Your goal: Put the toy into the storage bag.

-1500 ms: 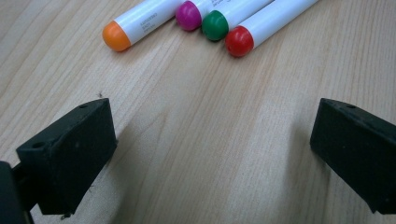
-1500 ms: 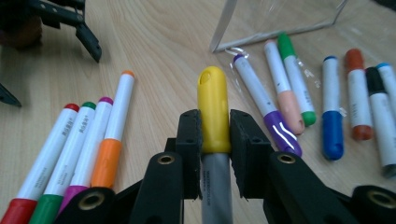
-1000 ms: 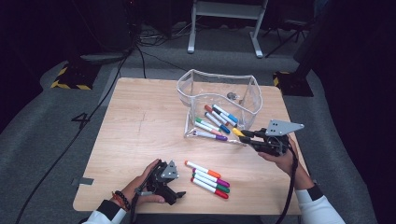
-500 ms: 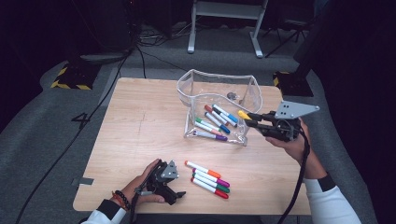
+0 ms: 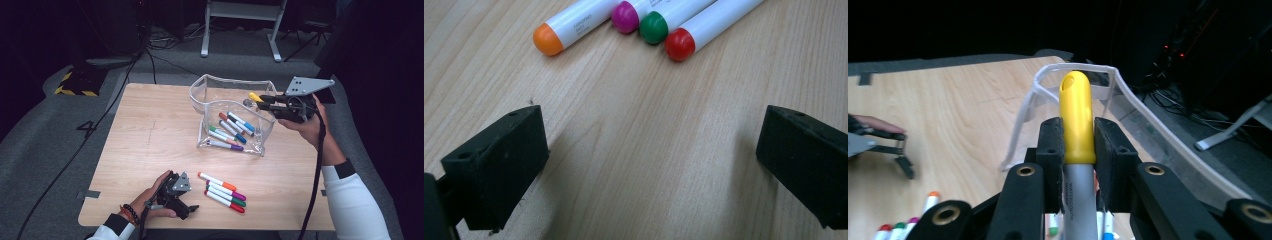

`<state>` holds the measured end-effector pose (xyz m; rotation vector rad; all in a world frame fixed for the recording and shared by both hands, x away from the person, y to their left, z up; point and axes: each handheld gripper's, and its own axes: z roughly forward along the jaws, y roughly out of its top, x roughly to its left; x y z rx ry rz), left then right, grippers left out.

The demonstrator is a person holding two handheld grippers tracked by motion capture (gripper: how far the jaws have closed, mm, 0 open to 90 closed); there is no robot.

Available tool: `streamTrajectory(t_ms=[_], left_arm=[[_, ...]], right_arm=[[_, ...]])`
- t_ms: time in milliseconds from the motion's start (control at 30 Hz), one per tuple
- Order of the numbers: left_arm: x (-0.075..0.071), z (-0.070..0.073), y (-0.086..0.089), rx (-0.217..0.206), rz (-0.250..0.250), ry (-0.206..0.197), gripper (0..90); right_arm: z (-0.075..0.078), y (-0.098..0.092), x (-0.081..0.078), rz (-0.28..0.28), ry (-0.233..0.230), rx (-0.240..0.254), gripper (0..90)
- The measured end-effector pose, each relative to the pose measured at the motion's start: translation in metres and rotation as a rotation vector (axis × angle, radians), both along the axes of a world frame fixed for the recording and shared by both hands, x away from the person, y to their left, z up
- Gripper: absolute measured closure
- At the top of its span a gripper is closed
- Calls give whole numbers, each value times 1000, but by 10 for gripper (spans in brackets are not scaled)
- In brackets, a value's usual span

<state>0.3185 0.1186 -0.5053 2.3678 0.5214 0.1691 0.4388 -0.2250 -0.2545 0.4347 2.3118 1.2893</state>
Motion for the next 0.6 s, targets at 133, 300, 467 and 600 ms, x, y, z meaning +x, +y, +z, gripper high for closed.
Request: streamTrajectory(t_ms=[133,300,467,600], left_arm=[[0,0,0,-1,-1,0,5],[0,0,0,-1,-1,0,5],[0,0,0,-1,-1,0,5],[0,0,0,0,0,0,5]], right_arm=[[2,10,15,-9,11,-14,747],[0,21,34,-28,26,-40,746],[-11,28,57,-63,74,-72,746],[-25,32,74,-101,116,-123,747]])
